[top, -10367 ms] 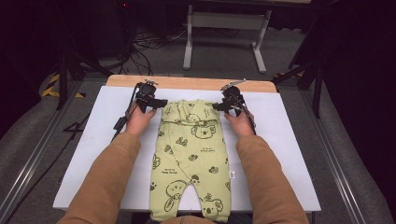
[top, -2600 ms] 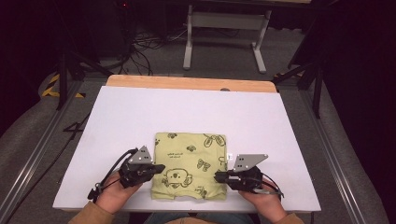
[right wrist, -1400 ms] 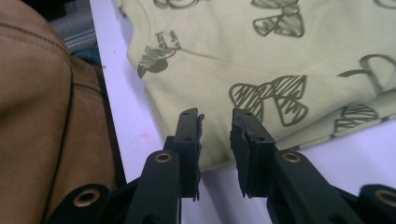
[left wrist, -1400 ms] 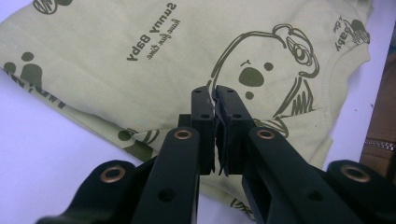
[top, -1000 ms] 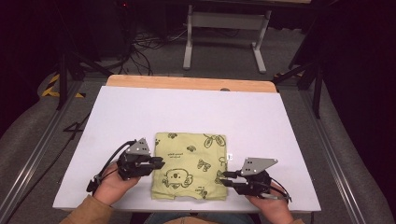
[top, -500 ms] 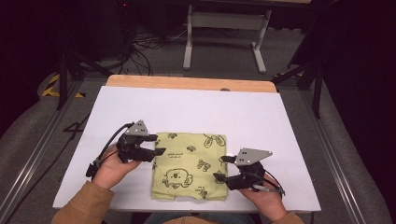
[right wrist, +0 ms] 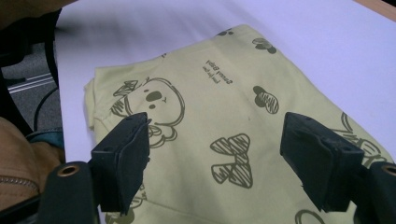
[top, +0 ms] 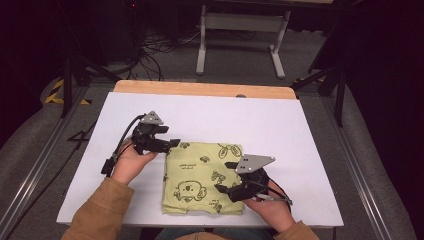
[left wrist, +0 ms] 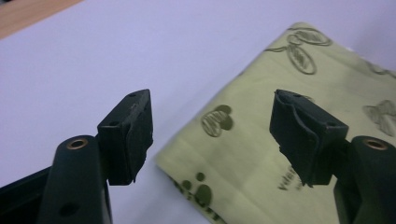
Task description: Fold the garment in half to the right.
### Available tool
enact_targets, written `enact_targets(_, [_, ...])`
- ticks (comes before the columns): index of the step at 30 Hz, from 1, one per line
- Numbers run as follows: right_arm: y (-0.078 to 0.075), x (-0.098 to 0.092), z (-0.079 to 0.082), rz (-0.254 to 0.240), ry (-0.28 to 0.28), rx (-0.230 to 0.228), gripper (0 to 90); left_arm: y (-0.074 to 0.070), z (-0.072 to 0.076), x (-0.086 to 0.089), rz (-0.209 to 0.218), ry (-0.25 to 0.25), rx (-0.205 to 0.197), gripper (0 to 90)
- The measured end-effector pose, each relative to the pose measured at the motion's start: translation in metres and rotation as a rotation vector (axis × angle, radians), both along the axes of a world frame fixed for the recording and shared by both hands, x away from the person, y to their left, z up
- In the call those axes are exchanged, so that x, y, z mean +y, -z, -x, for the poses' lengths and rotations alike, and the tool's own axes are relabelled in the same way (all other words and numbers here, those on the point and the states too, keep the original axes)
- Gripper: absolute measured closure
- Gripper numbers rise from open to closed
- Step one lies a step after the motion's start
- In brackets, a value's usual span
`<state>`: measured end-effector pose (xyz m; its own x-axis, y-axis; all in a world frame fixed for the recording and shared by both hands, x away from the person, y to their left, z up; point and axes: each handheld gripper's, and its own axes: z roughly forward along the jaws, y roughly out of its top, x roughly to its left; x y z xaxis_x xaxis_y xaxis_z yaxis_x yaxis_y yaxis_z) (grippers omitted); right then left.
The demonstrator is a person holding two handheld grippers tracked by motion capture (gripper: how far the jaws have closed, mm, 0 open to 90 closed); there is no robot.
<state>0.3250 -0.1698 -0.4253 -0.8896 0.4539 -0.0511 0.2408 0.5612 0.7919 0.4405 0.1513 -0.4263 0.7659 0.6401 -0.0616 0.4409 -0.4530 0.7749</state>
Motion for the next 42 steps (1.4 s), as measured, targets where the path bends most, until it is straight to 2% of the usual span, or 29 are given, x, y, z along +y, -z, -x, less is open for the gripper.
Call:
enact_targets(4, [0.001,0.004,-0.002,-0.001,-0.001,0.007,25.9,0.006,-0.008,-0.005,-0.002,-0.060,-0.037,27.7])
enact_targets(6, [0.001,0.004,-0.001,0.001,-0.001,0.006,25.8,0.009,-0.012,-0.006,0.004,-0.072,-0.033,27.6])
enact_targets(8, [0.002,0.004,-0.001,0.004,-0.002,0.009,25.6,0.011,-0.014,-0.004,-0.003,-0.105,-0.037,27.6])
enact_targets(11, [0.003,0.005,-0.001,-0.003,-0.001,0.009,25.5,0.016,-0.016,-0.002,-0.054,-0.137,-0.057,28.8])
enact_targets(12, [0.003,0.005,-0.001,-0.005,-0.001,0.010,25.6,0.016,-0.016,-0.002,-0.054,-0.137,-0.057,28.8])
enact_targets(13, [0.003,0.005,-0.001,-0.005,-0.001,0.011,25.5,0.018,-0.017,-0.001,-0.079,-0.134,-0.056,28.9])
enact_targets(14, [0.003,0.005,-0.001,-0.002,-0.002,0.008,25.5,0.021,-0.018,-0.001,-0.100,-0.134,-0.036,29.4])
enact_targets(15, [0.004,0.005,-0.001,0.000,-0.001,0.008,25.4,0.023,-0.019,0.000,-0.105,-0.130,-0.036,29.7])
enact_targets(19, [0.005,0.004,-0.001,-0.004,0.001,0.011,25.2,0.027,-0.023,0.000,-0.087,-0.110,-0.009,31.2])
enact_targets(21, [0.005,0.003,-0.001,-0.012,0.004,0.016,25.1,0.032,-0.026,-0.001,-0.074,-0.082,0.032,32.2])
enact_targets(22, [0.005,0.003,-0.001,-0.012,0.004,0.016,25.1,0.032,-0.026,-0.001,-0.074,-0.082,0.032,32.3])
enact_targets(23, [0.006,0.003,-0.001,-0.009,0.005,0.016,24.9,0.033,-0.027,-0.001,-0.071,-0.065,0.057,32.4])
enact_targets(24, [0.006,0.003,-0.001,-0.009,0.005,0.016,24.9,0.033,-0.027,-0.001,-0.071,-0.065,0.057,32.4])
enact_targets(25, [0.006,0.003,-0.001,-0.008,0.006,0.019,24.9,0.035,-0.029,-0.001,-0.090,-0.062,0.065,32.3])
enact_targets(26, [0.006,0.003,-0.001,-0.008,0.006,0.019,24.9,0.036,-0.029,-0.001,-0.091,-0.059,0.074,32.3])
enact_targets(29, [0.007,0.003,0.000,-0.006,0.006,0.019,24.9,0.042,-0.029,-0.006,-0.146,-0.048,0.084,32.3])
enact_targets(36, [0.009,0.003,0.000,-0.003,0.004,0.024,24.8,0.047,-0.028,-0.012,-0.206,-0.037,0.096,34.0])
enact_targets(41, [0.009,0.003,0.000,-0.004,0.004,0.028,24.8,0.051,-0.028,-0.017,-0.233,-0.027,0.110,34.7])
enact_targets(42, [0.009,0.003,0.000,-0.010,0.002,0.034,24.8,0.054,-0.028,-0.020,-0.258,-0.013,0.109,34.9])
